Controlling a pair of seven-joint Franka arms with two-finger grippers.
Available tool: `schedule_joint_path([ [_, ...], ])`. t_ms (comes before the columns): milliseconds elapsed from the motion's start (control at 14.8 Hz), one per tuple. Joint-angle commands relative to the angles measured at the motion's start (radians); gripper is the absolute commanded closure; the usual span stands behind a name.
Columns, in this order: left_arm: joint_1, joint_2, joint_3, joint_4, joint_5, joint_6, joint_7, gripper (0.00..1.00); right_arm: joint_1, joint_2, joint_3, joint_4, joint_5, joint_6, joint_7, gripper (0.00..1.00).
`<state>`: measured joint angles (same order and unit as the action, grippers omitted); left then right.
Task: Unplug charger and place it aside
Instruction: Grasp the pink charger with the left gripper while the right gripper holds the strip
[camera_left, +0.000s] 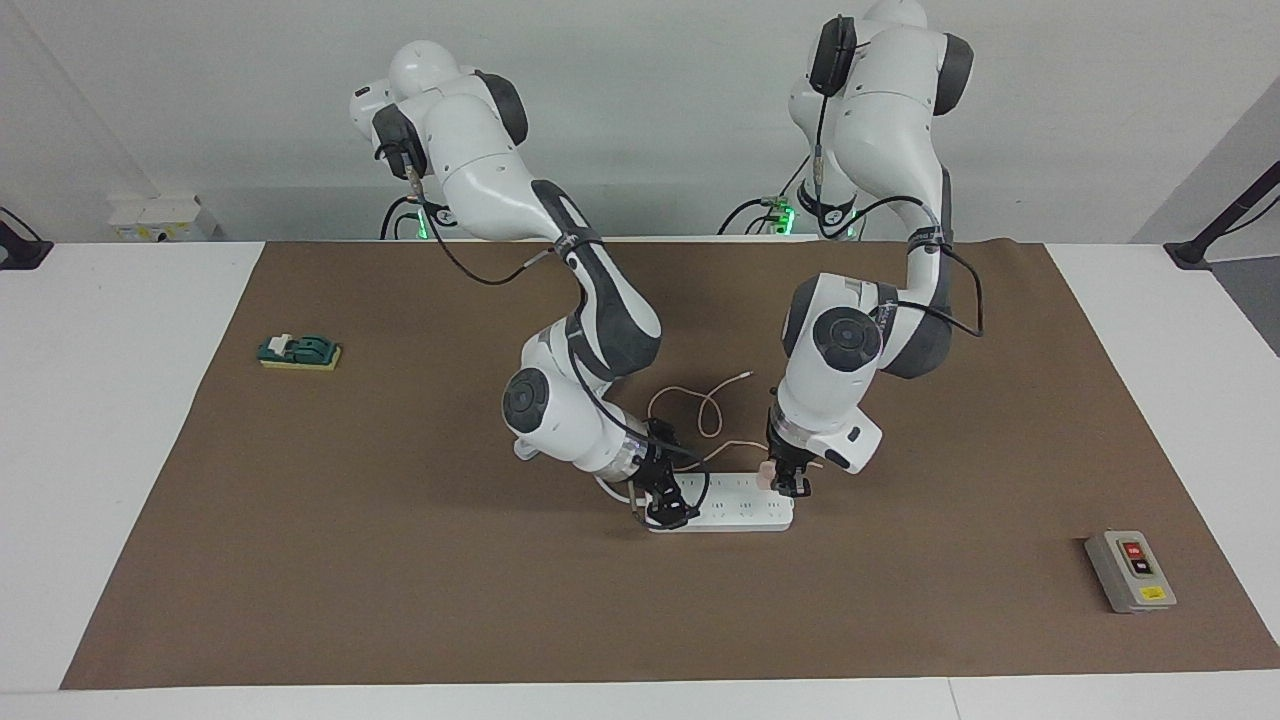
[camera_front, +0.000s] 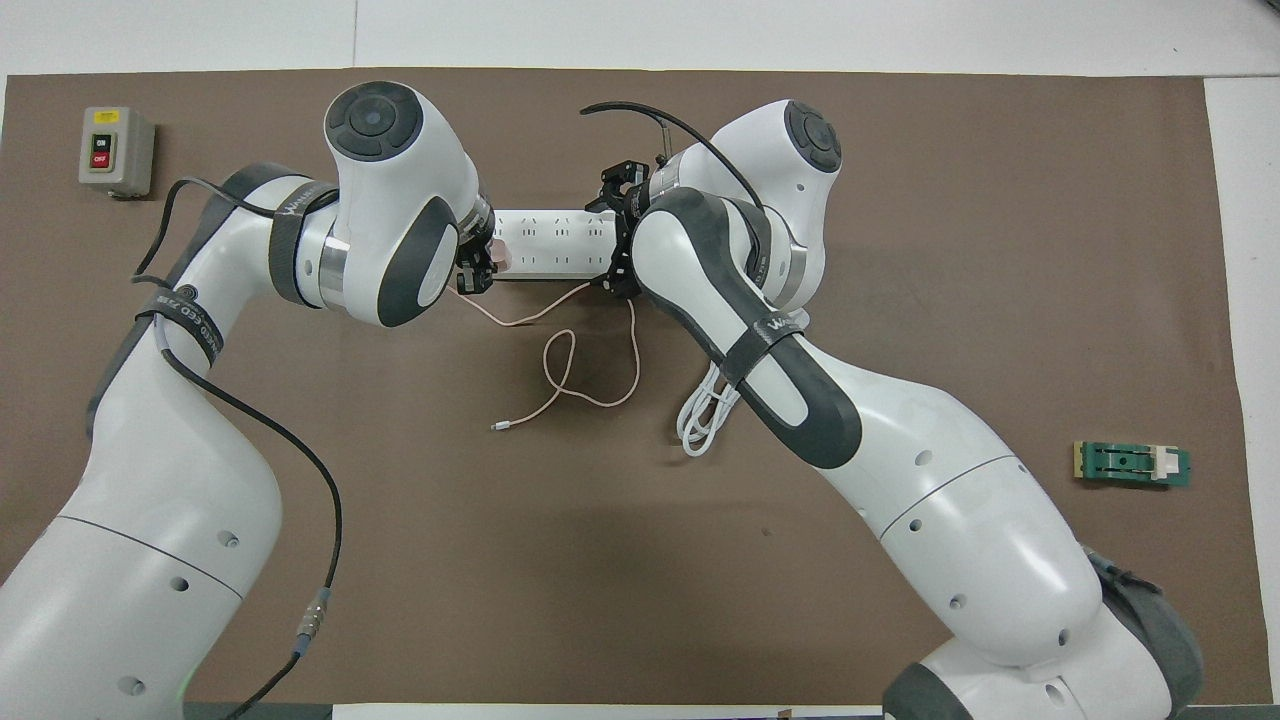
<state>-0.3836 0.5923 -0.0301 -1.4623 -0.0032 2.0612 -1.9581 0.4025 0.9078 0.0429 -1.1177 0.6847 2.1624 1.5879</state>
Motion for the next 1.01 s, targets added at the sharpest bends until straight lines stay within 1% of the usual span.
schedule_joint_path([
  [0, -0.011, -0.037, 0.009, -0.055, 0.02, 0.02, -0.021, 1.0, -0.007, 0.043, 0.0, 0.07, 0.001, -0.024, -0.008, 0.0],
  [540, -0.011, -0.037, 0.009, -0.061, 0.022, 0.03, -0.013, 1.0, -0.005, 0.074, -0.003, 0.068, -0.001, 0.008, -0.086, 0.0],
  [810, -0.011, -0.037, 0.009, -0.062, 0.022, 0.031, -0.012, 1.0, -0.002, 0.085, -0.003, 0.067, -0.004, 0.028, -0.091, 0.01],
  [877, -0.009, -0.037, 0.01, -0.061, 0.022, 0.031, -0.012, 1.0, 0.002, 0.085, -0.003, 0.065, -0.005, 0.03, -0.091, 0.27],
  [945, -0.009, -0.038, 0.009, -0.062, 0.022, 0.033, -0.012, 1.0, 0.002, 0.085, -0.005, 0.062, -0.008, 0.039, -0.091, 0.62],
])
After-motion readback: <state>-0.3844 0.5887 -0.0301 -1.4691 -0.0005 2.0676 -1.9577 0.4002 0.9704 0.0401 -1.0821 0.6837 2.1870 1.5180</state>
